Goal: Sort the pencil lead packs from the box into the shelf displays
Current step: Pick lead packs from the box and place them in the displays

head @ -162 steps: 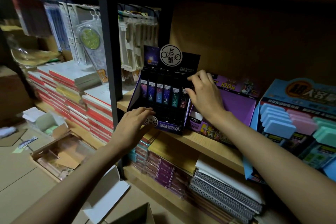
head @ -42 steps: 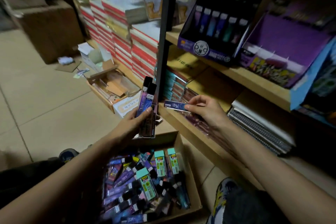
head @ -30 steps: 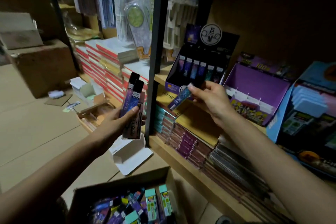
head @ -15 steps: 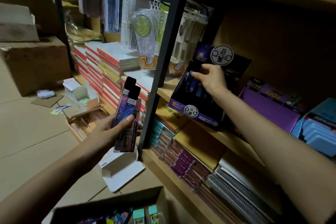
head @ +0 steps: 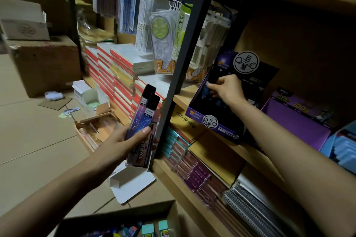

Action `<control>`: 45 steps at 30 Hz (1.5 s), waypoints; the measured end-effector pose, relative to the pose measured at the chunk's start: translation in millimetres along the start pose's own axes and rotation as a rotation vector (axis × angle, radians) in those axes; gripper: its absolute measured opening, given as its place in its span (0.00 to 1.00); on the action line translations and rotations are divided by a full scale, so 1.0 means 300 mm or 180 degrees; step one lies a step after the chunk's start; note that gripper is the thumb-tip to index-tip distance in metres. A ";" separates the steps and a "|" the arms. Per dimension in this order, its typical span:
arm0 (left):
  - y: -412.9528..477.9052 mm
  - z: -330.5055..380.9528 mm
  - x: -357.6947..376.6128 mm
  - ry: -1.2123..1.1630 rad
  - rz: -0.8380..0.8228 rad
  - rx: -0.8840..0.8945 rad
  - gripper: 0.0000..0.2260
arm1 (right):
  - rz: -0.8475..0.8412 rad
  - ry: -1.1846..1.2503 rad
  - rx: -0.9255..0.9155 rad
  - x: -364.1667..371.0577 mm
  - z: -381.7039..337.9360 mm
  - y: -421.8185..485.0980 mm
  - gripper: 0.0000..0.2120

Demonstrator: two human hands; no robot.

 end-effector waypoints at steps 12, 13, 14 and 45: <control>-0.019 0.018 0.076 0.0001 -0.0169 -0.0159 0.15 | -0.0879 0.1007 -0.0433 0.052 -0.155 -0.341 0.15; -0.021 0.015 0.083 0.0028 -0.0220 -0.0201 0.15 | -0.1171 0.1217 -0.0385 0.089 -0.157 -0.391 0.16; -0.024 0.010 0.092 0.0051 -0.0283 -0.0256 0.15 | -0.1414 0.1346 -0.0298 0.128 -0.151 -0.434 0.16; 0.039 0.000 0.076 -0.0286 0.0145 -0.0158 0.17 | 0.0857 0.0796 -0.0511 -0.192 -0.005 -0.099 0.09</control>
Point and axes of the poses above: each hand's wrist, its own y-axis towards the middle knuckle, its own x-axis out of the palm, z = x × y, the point moved 8 cm from there along y, towards the middle knuckle, and after that the axes turned 7 degrees about x, right-handed, at the moved point
